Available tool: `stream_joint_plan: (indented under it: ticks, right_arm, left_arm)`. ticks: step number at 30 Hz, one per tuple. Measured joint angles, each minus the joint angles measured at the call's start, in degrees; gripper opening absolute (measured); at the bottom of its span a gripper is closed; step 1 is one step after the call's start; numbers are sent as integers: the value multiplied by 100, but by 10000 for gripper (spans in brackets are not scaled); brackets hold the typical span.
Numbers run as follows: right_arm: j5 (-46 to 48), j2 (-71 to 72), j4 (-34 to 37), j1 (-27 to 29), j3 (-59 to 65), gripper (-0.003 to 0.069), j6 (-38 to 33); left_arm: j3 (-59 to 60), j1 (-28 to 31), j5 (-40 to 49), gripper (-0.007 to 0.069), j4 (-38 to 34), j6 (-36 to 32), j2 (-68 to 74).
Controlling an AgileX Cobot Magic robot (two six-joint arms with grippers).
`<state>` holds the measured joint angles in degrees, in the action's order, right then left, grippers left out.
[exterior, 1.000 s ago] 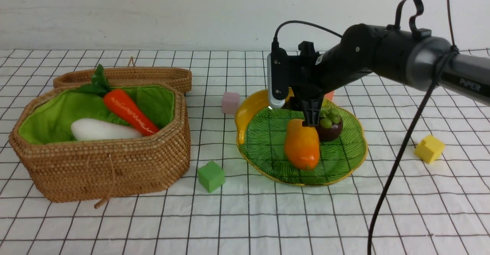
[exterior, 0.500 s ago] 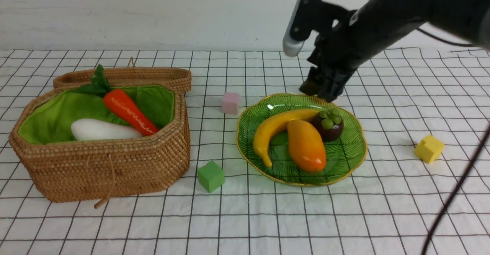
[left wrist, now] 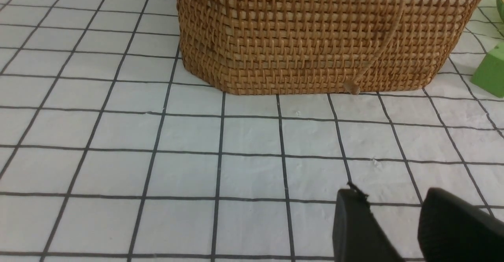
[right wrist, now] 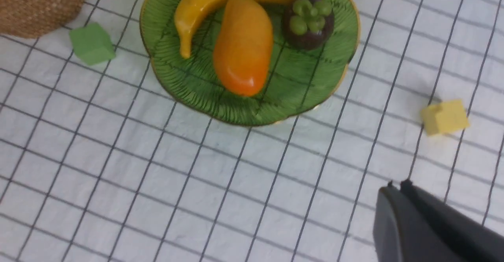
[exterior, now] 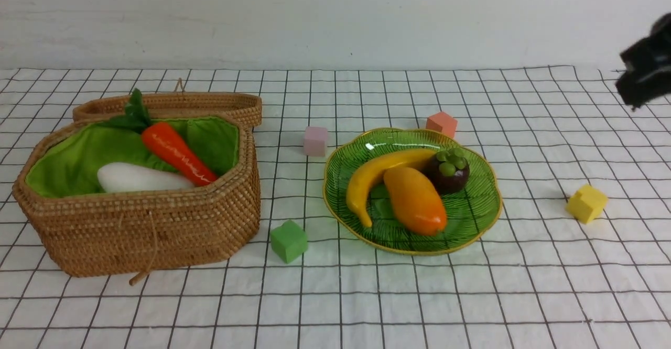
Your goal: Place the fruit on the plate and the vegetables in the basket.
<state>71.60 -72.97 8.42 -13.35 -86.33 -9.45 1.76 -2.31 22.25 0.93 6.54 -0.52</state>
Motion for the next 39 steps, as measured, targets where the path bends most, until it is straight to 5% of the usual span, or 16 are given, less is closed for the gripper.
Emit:
stream_joint_plan:
  ticks: [11, 23, 29, 39]
  right_arm:
    - [52, 1330, 517, 0, 2159, -8, 205]
    - [28, 1519, 486, 5, 2270, -3, 150]
    - [-12, 2745, 293, 684, 2289, 0, -481]
    - [-2666, 5911, 120, 1712, 4704, 8, -624]
  left_arm:
    - [0, 0, 0, 239, 0, 0, 0]
    - [0, 0, 0, 239, 0, 0, 0]
    - [0, 0, 0, 239, 0, 0, 0]
    - [0, 0, 0, 239, 0, 0, 0]
